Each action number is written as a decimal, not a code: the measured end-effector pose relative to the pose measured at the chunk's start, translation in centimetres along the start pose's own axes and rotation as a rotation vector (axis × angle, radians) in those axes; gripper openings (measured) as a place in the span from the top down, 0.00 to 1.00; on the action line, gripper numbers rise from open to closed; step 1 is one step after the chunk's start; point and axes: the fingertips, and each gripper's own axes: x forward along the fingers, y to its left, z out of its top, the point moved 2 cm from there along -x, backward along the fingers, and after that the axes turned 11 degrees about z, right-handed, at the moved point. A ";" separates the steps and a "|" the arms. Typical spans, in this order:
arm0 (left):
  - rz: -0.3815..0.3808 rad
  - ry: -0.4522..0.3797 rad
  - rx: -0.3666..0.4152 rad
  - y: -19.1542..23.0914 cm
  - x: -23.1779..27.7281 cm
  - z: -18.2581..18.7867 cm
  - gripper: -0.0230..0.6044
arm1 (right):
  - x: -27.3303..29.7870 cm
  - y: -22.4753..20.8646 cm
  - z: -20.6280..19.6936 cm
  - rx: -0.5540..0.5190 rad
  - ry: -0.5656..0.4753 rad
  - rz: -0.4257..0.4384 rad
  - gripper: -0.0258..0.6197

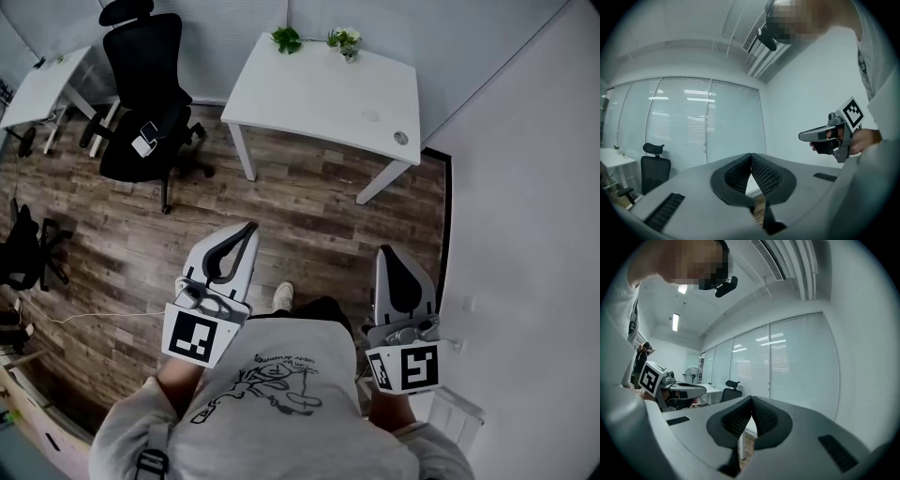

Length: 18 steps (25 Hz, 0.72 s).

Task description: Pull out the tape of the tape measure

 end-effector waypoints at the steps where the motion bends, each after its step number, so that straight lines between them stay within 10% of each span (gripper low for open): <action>1: 0.001 0.002 -0.004 0.3 0.0 -0.1 0.93 | 0.2 0.1 -0.1 0.000 0.003 -0.002 0.95; 18: -0.033 0.028 -0.014 -0.6 5.7 -1.7 0.93 | 2.2 -5.1 -1.2 0.030 0.006 -0.032 0.95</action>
